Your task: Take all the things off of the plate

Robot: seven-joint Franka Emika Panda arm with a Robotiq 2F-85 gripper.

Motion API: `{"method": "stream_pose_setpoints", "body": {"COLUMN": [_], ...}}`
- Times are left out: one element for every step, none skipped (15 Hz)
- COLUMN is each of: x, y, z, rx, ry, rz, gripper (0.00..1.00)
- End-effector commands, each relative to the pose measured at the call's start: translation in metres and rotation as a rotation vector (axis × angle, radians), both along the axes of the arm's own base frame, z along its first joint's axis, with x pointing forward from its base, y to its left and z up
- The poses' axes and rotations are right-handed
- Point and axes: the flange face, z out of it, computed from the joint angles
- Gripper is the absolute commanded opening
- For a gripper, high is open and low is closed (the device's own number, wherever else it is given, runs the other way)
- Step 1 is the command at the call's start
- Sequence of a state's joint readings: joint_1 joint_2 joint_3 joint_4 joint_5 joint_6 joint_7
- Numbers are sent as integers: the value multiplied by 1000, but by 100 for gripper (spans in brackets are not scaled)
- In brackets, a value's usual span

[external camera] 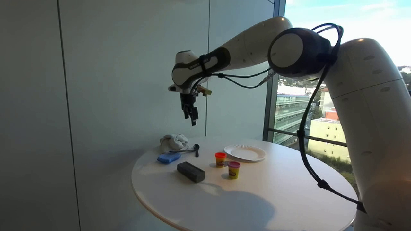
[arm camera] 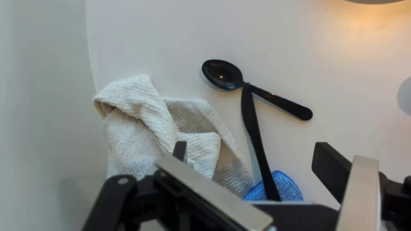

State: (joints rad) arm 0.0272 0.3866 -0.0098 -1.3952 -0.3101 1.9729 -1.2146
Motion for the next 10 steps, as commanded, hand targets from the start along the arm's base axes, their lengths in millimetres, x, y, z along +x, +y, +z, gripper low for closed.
{"method": "stream_pose_setpoints", "body": {"x": [-38,-47,-57,-67,-79,-88,-97,-72,-80,-85], "y": [-44,-57,-69,-80,-88,-98,-102,-100,-105,-107], "z": [15,9,-1,-14,-29,-43,-56,-46,-59,-67], "rx": [-13,-15,-17,-20,-25,-26,-25,-13,-15,-16], "ry": [3,13,24,39,51,65,90,91,110,121], "rz": [-206,-263,-320,-379,-438,-501,-563,-479,-521,-542], "gripper": [100,100,99,100,100,100,100,100,100,100]}}
